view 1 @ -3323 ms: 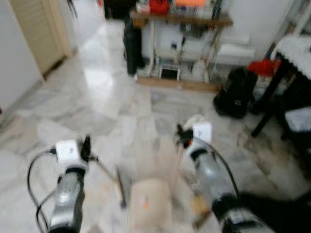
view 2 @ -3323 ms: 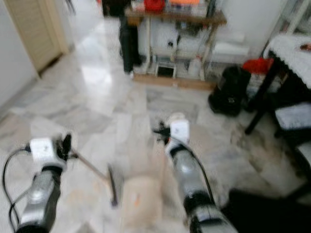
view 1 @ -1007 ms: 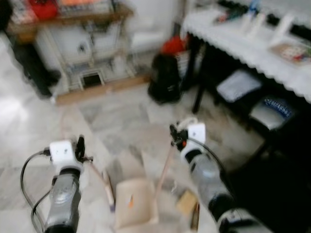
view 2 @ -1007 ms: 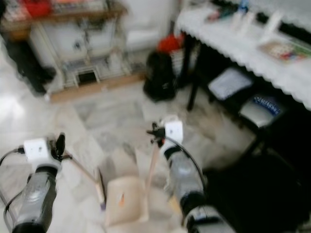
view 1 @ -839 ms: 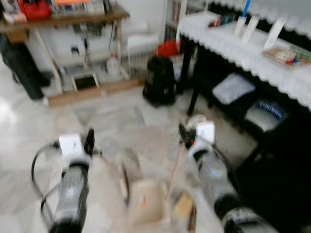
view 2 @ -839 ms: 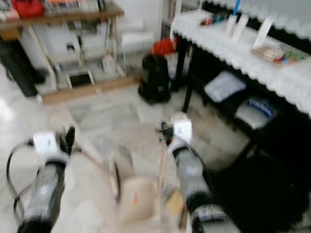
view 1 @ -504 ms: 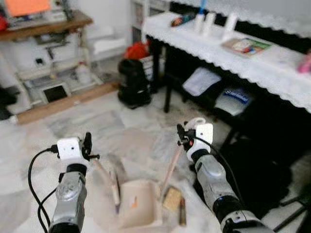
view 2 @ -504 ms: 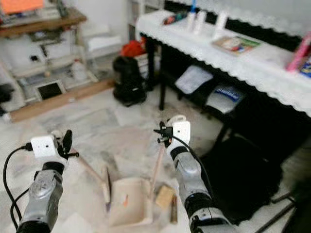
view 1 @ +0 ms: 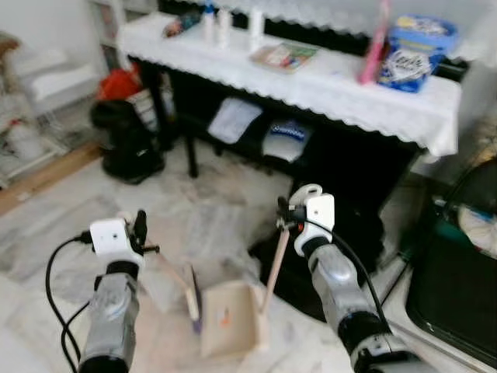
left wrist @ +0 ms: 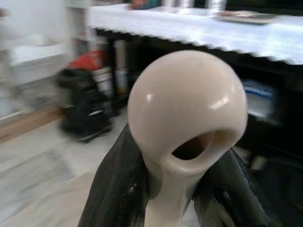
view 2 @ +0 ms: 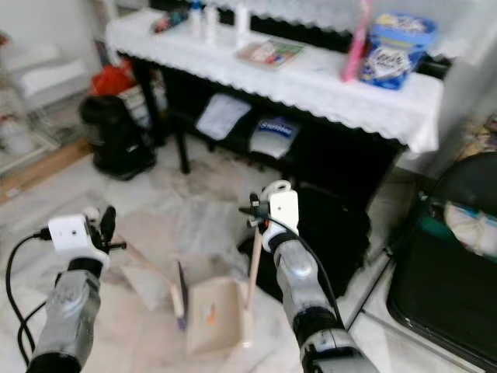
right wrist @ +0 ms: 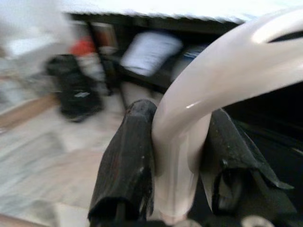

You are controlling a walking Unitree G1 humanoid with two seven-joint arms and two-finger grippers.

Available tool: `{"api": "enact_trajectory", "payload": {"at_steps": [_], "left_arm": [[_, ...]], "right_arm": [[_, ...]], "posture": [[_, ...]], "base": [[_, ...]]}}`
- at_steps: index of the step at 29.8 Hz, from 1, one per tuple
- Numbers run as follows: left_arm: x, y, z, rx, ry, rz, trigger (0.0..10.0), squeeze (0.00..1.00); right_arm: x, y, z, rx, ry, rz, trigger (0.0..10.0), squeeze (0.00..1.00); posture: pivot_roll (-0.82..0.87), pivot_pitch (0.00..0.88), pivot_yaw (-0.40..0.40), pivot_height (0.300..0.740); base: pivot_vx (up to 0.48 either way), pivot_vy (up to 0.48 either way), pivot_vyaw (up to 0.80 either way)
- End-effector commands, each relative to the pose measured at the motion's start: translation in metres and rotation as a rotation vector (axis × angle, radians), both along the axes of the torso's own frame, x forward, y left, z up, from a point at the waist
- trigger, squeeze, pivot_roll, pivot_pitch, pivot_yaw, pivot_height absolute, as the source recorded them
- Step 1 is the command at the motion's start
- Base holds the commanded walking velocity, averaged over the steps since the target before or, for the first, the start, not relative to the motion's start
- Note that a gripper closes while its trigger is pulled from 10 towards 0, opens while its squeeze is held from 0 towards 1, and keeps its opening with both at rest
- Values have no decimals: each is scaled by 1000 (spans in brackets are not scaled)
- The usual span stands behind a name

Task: Sweep floor

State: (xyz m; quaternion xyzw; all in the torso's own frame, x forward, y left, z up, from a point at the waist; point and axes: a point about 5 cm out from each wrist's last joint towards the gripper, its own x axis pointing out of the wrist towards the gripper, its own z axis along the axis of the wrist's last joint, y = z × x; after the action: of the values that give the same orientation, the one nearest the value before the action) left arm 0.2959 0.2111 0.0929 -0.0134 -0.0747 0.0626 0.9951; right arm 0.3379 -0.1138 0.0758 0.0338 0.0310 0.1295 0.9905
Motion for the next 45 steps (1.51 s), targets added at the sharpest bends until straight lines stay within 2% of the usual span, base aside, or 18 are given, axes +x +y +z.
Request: {"api": "enact_trajectory", "payload": {"at_steps": [1, 12, 17, 25, 29, 32, 34, 45], "left_arm": [[1, 2, 9, 9, -45, -2, 10000, 0], [1, 1, 9, 9, -45, -4, 10000, 0], [1, 1, 9, 10, -45, -5, 10000, 0], [0, 1, 9, 14, -46, -7, 10000, 0], [3, 0, 11, 15, -50, -18, 10000, 0], [6, -3, 11, 24, -45, -38, 10000, 0], [7, -4, 12, 59, -41, -62, 10000, 0], [7, 1, 18, 102, -50, -90, 10000, 0]], "right_arm": [[6, 4, 14, 1, -57, 10, 10000, 0], [6, 3, 14, 4, -59, 2, 10000, 0], [4, 1, 13, -3, -65, -4, 10000, 0], [0, -21, 7, -24, -60, -96, 10000, 0], [-2, -28, 7, -86, -72, -98, 10000, 0], [-4, -35, 4, -97, -69, -129, 10000, 0], [-7, -42, 1, -120, -57, -157, 10000, 0], [-19, -54, -18, -159, -4, -207, 10000, 0]], "posture": [[-15, 0, 14, 740], [-18, 0, 16, 740], [-17, 0, 16, 740], [-36, 0, 27, 740], [-57, 0, 41, 740], [-64, 0, 51, 740], [-65, 0, 54, 740], [-55, 0, 60, 740]], "base": [[0, 0, -800], [0, 0, -760], [0, 0, 0], [0, 0, 0], [0, 0, 0], [0, 0, 0], [0, 0, 0], [0, 0, 0]]}}
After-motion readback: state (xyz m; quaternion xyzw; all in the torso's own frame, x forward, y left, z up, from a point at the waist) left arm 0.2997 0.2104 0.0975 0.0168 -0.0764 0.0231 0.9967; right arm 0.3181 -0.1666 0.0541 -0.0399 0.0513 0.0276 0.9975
